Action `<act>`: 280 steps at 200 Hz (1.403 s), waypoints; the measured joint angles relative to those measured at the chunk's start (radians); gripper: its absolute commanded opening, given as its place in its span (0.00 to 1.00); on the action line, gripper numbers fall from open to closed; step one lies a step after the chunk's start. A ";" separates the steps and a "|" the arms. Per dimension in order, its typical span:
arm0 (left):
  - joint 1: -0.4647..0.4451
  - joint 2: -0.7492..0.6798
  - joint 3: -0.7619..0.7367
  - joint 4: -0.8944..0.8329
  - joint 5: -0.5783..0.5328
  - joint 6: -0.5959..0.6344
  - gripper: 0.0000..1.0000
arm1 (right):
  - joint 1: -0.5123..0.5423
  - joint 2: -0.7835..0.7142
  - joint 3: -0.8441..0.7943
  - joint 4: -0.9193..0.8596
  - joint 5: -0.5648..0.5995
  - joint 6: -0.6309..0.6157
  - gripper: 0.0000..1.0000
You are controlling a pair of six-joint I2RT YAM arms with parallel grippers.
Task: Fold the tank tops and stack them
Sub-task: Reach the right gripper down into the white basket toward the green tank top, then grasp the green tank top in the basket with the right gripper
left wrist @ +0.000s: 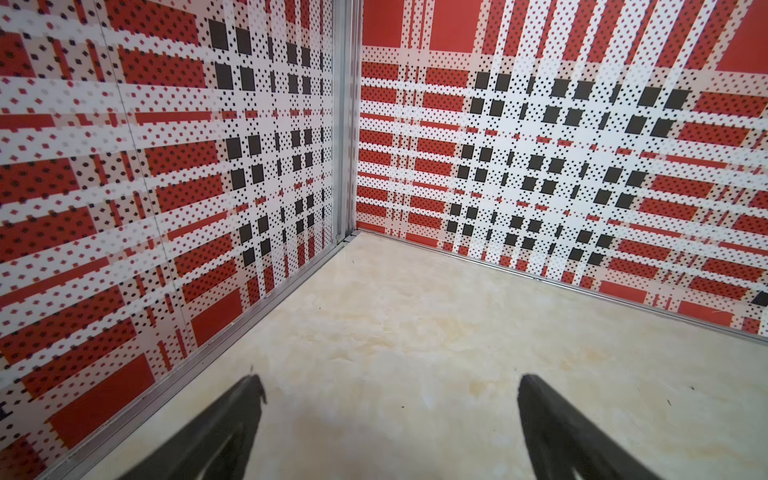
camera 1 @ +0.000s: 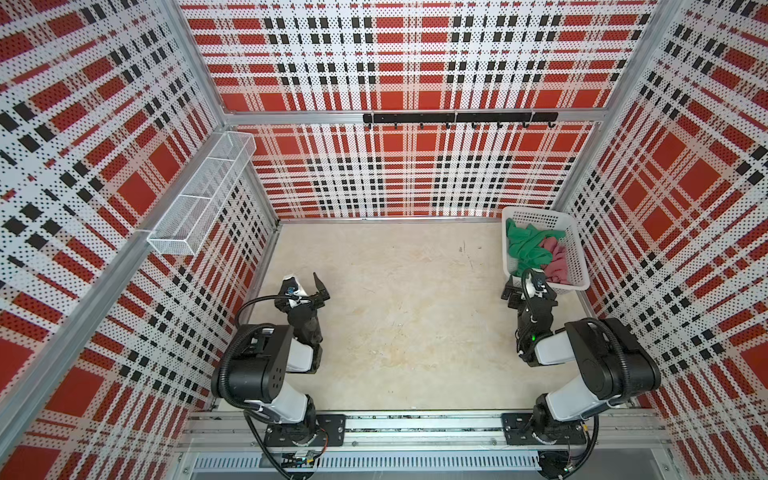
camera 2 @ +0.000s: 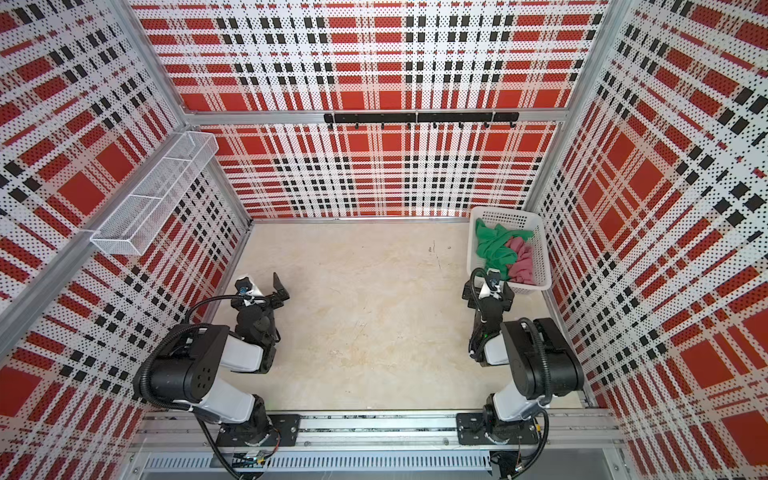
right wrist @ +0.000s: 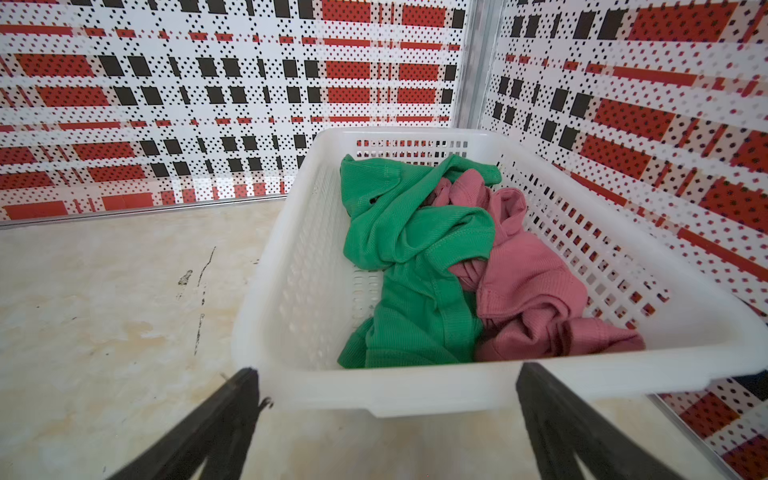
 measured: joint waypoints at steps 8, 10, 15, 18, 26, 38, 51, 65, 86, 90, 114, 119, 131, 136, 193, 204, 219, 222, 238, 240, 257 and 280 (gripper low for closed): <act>0.000 0.000 0.000 0.000 0.000 0.000 0.98 | 0.000 0.000 0.000 0.000 0.000 0.000 1.00; 0.000 0.000 0.000 0.000 0.000 0.000 0.98 | 0.000 0.000 0.000 0.000 0.000 0.000 1.00; 0.000 0.000 0.000 0.000 0.000 0.000 0.98 | 0.000 0.000 0.000 0.000 0.000 0.000 1.00; 0.000 0.000 0.000 0.000 0.000 0.000 0.98 | 0.000 0.000 0.000 0.000 0.000 0.000 1.00; 0.000 0.000 0.000 0.000 0.000 0.000 0.98 | 0.000 0.000 0.000 0.000 -0.001 0.000 1.00; 0.001 0.000 0.000 0.000 0.003 -0.001 0.98 | 0.000 0.000 0.000 0.000 -0.003 0.000 1.00; 0.008 0.000 0.000 0.000 0.011 -0.002 0.98 | 0.000 0.000 0.000 0.000 -0.005 0.000 1.00; 0.011 0.000 0.000 0.000 0.019 -0.003 0.98 | 0.000 0.000 0.000 0.000 -0.007 0.000 1.00; 0.013 0.000 0.000 0.000 0.026 -0.005 0.98 | 0.000 0.000 0.000 0.000 -0.008 0.000 1.00; 0.013 0.000 0.000 0.000 0.027 -0.005 0.98 | 0.000 0.000 0.000 -0.001 -0.008 0.000 1.00; 0.013 0.000 0.000 0.000 0.028 -0.005 0.98 | -0.007 0.000 0.002 -0.010 -0.019 0.001 1.00; 0.012 0.000 0.000 0.000 0.028 -0.005 0.98 | -0.008 0.000 0.003 -0.014 -0.023 0.002 1.00; 0.012 0.000 0.000 0.000 0.027 -0.005 0.98 | -0.011 0.000 0.005 -0.019 -0.029 0.002 1.00; 0.010 0.000 0.000 0.000 0.026 -0.004 0.98 | -0.011 0.000 0.006 -0.021 -0.031 0.002 1.00; -0.025 -0.074 0.013 -0.113 -0.018 0.018 0.99 | -0.019 -0.032 0.011 -0.064 -0.047 0.012 1.00; -0.066 -0.179 0.052 -0.224 -0.048 0.041 0.99 | -0.016 -0.077 0.013 -0.101 -0.034 0.012 1.00; -0.124 -0.325 0.145 -0.343 -0.079 0.072 0.99 | -0.012 -0.200 0.046 -0.263 -0.012 0.032 1.00; -0.134 -0.349 0.170 -0.368 -0.082 0.076 0.99 | -0.012 -0.224 0.061 -0.304 -0.009 0.038 1.00; -0.170 -0.430 0.354 -0.513 -0.105 0.086 0.98 | -0.012 -0.352 0.200 -0.535 0.003 0.079 1.00; -0.172 -0.433 0.385 -0.541 -0.107 0.085 0.98 | -0.012 -0.362 0.222 -0.566 0.005 0.082 1.00; -0.176 -0.423 0.631 -0.744 -0.117 0.071 0.98 | -0.024 -0.390 0.428 -0.785 -0.009 0.113 1.00; -0.176 -0.345 0.894 -1.009 -0.104 0.064 0.98 | -0.093 -0.309 0.694 -1.035 -0.092 0.127 1.00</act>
